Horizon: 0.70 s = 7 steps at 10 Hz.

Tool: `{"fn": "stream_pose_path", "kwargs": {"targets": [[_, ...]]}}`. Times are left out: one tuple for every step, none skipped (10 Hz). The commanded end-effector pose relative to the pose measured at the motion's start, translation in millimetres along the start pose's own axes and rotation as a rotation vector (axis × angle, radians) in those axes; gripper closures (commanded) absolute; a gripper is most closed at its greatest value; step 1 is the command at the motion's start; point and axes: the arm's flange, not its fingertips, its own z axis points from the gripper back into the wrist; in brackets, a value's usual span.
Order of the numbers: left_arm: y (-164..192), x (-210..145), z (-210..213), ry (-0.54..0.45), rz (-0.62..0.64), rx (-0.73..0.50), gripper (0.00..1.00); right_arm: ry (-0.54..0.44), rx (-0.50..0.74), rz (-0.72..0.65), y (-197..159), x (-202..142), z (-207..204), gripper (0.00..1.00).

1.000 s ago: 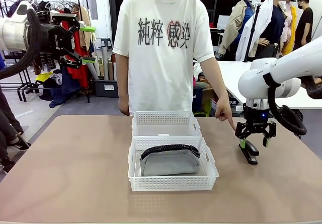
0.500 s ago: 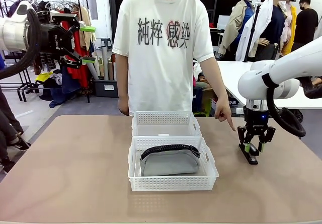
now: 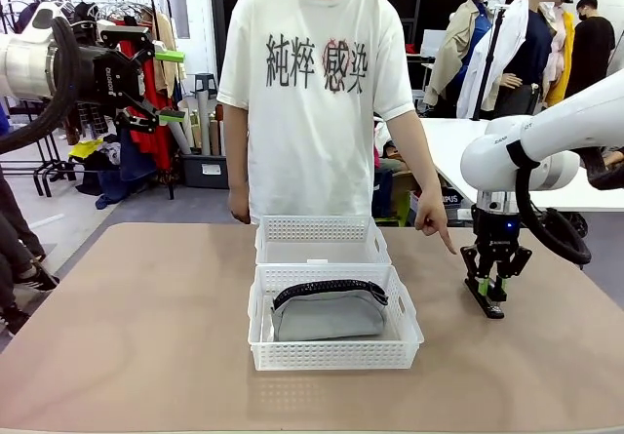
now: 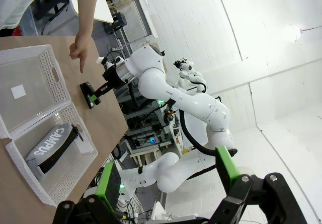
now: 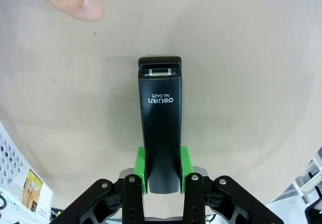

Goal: Distribute items into two baskets.
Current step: Pick up the Stapler that the person points to.

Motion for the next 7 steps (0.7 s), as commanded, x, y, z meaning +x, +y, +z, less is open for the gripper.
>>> {"fn": "stream_pose_path", "kwargs": {"targets": [[-2,-1,2,0.002,0.0,-0.017,0.0,0.004,0.008,-0.023,2,3,8,1.0],[-2,-1,2,0.002,0.0,-0.017,0.0,-0.009,0.009,-0.005,4,-1,17,1.0],[-2,-1,2,0.002,0.0,-0.017,0.0,-0.03,0.02,0.0,7,-6,28,1.0],[-2,-1,2,0.002,0.0,-0.017,0.0,-0.042,0.037,-0.001,9,-9,43,1.0],[-2,-1,2,0.002,0.0,-0.017,0.0,-0.051,0.059,-0.004,13,-14,59,1.0],[-2,-1,2,0.002,0.0,-0.017,0.0,-0.033,0.078,-0.018,18,-21,78,1.0],[-2,-1,2,0.002,0.0,-0.017,0.0,-0.048,0.099,-0.034,25,-28,100,1.0]]}}
